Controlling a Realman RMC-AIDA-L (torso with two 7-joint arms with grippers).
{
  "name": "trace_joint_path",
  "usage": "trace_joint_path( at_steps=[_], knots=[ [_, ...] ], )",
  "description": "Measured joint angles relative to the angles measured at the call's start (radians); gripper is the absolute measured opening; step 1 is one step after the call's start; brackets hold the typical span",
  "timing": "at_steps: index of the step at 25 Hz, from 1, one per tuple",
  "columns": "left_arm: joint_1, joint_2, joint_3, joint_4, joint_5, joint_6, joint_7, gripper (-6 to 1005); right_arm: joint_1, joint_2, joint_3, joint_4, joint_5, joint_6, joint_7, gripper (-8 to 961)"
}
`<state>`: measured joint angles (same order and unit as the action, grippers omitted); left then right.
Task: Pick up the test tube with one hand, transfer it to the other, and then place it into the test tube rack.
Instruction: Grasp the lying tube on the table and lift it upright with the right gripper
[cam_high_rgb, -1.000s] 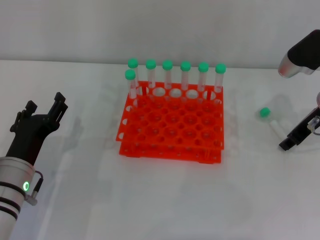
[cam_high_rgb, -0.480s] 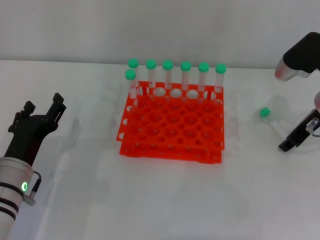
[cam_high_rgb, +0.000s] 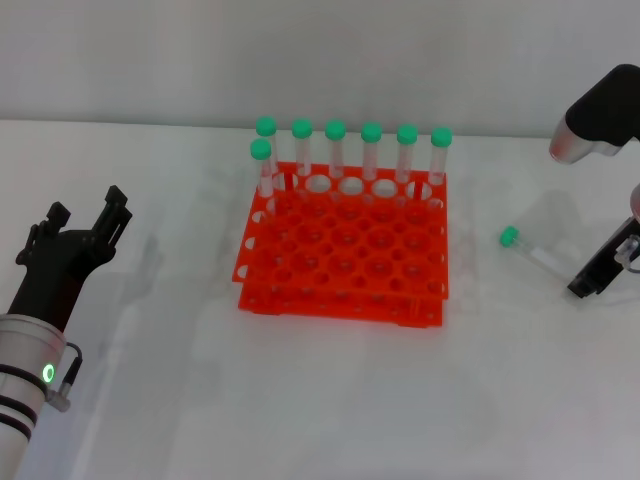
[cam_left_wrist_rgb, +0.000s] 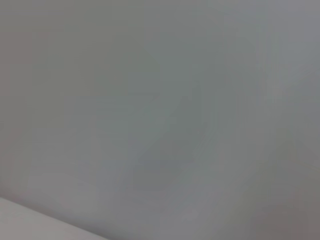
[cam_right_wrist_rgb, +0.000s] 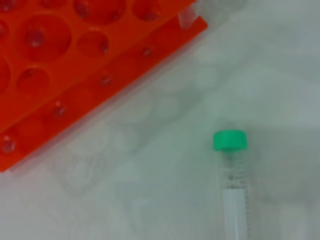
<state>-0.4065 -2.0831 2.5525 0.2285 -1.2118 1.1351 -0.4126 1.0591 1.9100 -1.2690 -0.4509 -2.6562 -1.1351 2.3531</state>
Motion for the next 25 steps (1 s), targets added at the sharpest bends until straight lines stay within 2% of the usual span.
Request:
trace_joint_path(
  at_steps=[4,9,16,25],
  knots=[
    [0.0,0.0,0.0,0.0,0.0,0.0,0.0,862,0.001,0.002,0.0,-0.001,-0.02,0.0,0.0,185],
    [0.0,0.0,0.0,0.0,0.0,0.0,0.0,862,-0.002,0.005,0.001,-0.015,-0.022,-0.005,-0.001,185],
    [0.0,0.0,0.0,0.002,0.0,0.0,-0.001,861,-0.057,-0.027,0.05,-0.111,-0.022,-0.06,-0.005,186],
    [-0.001,0.0,0.0,0.006,0.0,0.006,-0.002,861,-0.169,-0.046,0.175,-0.271,-0.009,-0.118,-0.021,186]
  ],
)
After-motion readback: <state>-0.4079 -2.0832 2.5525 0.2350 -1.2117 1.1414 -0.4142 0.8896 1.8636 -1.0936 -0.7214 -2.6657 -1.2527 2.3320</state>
